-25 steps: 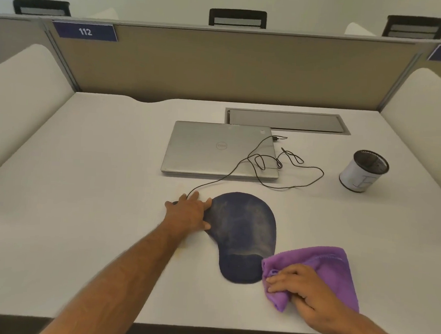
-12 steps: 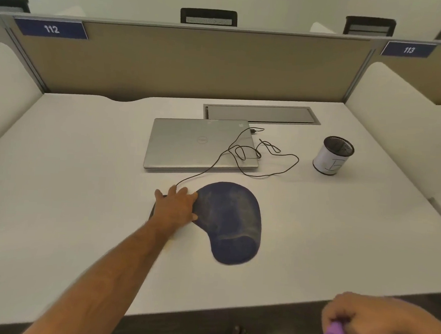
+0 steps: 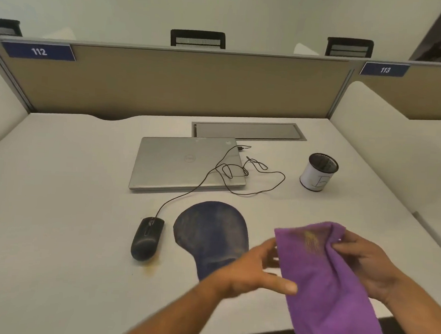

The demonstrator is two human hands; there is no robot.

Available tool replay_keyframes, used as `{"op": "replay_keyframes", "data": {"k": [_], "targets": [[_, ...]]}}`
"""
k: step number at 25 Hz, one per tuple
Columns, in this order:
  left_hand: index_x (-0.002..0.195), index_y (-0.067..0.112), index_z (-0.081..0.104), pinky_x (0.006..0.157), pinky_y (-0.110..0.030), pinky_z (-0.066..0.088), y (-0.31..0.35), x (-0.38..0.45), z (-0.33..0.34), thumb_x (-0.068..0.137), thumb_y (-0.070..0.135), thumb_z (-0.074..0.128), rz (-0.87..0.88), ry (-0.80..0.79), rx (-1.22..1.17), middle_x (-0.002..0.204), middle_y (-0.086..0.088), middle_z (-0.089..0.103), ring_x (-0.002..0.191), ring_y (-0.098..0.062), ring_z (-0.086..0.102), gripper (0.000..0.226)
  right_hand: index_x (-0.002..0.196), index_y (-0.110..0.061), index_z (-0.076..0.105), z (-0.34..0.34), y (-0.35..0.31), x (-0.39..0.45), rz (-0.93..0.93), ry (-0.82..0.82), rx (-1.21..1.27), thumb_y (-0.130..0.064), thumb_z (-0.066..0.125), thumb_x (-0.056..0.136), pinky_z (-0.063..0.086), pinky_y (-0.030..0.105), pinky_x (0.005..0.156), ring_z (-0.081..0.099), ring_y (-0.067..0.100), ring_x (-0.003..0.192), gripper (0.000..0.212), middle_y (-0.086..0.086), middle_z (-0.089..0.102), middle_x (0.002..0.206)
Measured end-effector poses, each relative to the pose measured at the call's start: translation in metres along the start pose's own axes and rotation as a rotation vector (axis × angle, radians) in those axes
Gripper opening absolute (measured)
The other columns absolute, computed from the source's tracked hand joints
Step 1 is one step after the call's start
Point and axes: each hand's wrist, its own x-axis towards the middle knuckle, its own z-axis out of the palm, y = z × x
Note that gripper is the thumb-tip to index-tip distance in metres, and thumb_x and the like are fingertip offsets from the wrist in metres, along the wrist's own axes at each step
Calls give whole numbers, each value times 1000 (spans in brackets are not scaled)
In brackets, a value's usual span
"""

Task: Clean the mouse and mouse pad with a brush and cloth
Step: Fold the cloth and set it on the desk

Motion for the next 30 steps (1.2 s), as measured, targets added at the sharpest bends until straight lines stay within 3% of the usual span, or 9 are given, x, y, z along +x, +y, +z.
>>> {"op": "replay_keyframes", "data": {"k": [4, 6, 9, 11, 15, 18, 22, 25, 30], "targets": [[128, 25, 61, 89, -33, 58, 2, 36, 27, 94, 22, 71, 18, 290, -167, 121, 7, 70, 112, -14, 67, 36, 117, -5, 61, -1, -10, 22, 25, 124, 110, -11, 58, 81, 40, 59, 98, 56, 42, 99, 37, 24, 60, 111], [128, 27, 61, 89, -35, 59, 0, 55, 24, 97, 22, 66, 1, 381, -175, 118, 10, 71, 110, -13, 68, 31, 116, -3, 61, -7, -15, 30, 105, 141, 107, -22, 62, 80, 37, 59, 102, 54, 40, 100, 40, 23, 60, 110], [126, 29, 58, 91, -34, 58, -1, 83, 19, 99, 22, 62, -63, 468, -186, 116, 10, 70, 107, -12, 68, 29, 105, -3, 69, -20, -23, 39, 102, 207, -3, -35, 65, 79, 50, 47, 91, 62, 37, 93, 41, 17, 68, 99], [124, 31, 58, 92, -36, 58, -2, 106, 20, 98, 24, 62, -91, 501, -188, 117, 9, 69, 106, -13, 68, 27, 110, -3, 67, -36, -27, 46, 103, 237, -126, -21, 71, 73, 49, 50, 95, 63, 41, 102, 41, 19, 69, 108], [127, 29, 53, 88, -37, 59, 2, 151, 31, 94, 19, 63, -176, 482, -175, 119, 8, 66, 106, -13, 66, 36, 109, -5, 65, -76, -42, 63, 112, 399, -356, 10, 54, 82, 54, 51, 87, 68, 40, 93, 32, 19, 73, 100], [128, 24, 49, 84, -34, 58, 9, 176, 43, 85, 2, 63, -260, 391, -156, 118, 6, 63, 105, -14, 62, 51, 103, -8, 67, -108, -52, 74, 125, 505, -511, 11, 53, 83, 57, 49, 81, 70, 37, 86, 32, 17, 74, 94], [112, 29, 51, 83, -31, 55, 16, 199, 55, 85, -1, 65, -315, 280, -96, 107, 10, 61, 98, -10, 59, 43, 94, -15, 70, -134, -52, 85, 106, 614, -839, 3, 57, 77, 58, 43, 75, 69, 28, 78, 28, 8, 72, 86], [104, 29, 53, 80, -29, 57, 16, 206, 59, 87, 14, 73, -349, 311, 11, 104, 10, 61, 94, -8, 60, 30, 99, -16, 68, -137, -46, 89, 80, 694, -1125, -6, 60, 75, 48, 31, 67, 63, 26, 81, 27, 4, 70, 90], [143, 18, 41, 100, -36, 46, 13, 194, 40, 81, 52, 73, -383, 331, 734, 139, -4, 50, 127, -24, 51, 78, 135, -15, 45, -129, -36, 89, 17, 851, -1449, -20, 59, 78, 45, 46, 90, 49, 37, 116, 59, 13, 53, 132]]}}
